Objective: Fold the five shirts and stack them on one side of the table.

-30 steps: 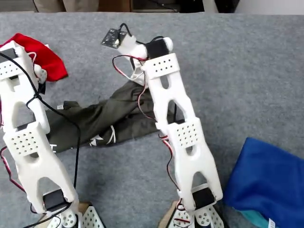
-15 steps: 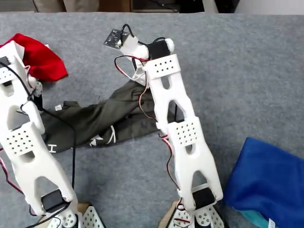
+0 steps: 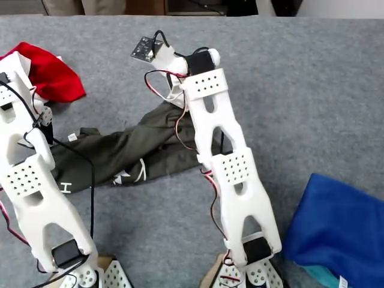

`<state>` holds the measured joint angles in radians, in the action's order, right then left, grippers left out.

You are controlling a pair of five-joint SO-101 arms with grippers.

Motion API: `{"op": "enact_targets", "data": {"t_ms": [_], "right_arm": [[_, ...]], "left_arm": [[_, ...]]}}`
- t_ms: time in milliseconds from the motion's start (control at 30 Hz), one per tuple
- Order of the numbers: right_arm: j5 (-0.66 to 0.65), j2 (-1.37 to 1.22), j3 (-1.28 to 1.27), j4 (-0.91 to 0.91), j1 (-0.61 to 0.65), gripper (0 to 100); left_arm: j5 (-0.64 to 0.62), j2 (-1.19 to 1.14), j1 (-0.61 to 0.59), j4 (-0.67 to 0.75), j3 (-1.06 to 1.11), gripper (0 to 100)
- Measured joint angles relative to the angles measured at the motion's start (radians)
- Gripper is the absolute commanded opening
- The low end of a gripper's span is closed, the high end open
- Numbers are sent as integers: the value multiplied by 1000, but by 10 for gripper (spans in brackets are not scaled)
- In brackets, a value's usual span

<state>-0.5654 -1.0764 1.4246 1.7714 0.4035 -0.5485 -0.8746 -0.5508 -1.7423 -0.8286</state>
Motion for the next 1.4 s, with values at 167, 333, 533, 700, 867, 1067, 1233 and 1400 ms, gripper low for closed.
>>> {"op": "enact_targets", "data": {"t_ms": [167, 333, 533, 700, 867, 1067, 1233, 1400], "right_arm": [[0, 0, 0, 0, 0, 5], [0, 0, 0, 0, 0, 5], [0, 0, 0, 0, 0, 5], [0, 0, 0, 0, 0, 5], [0, 0, 0, 0, 0, 5], [0, 0, 0, 0, 0, 5], [0, 0, 0, 0, 0, 5], [0, 0, 0, 0, 0, 5]], "left_arm": [[48, 0, -2, -3, 9, 67], [94, 0, -2, -5, 63, 67], [101, 0, -2, -5, 89, 67], [101, -5, -2, -5, 98, 67], [100, -46, -2, -2, 75, 67], [100, -95, -2, -3, 46, 68], [100, -103, -2, -3, 31, 132], [101, -72, -9, -6, 31, 132]]}}
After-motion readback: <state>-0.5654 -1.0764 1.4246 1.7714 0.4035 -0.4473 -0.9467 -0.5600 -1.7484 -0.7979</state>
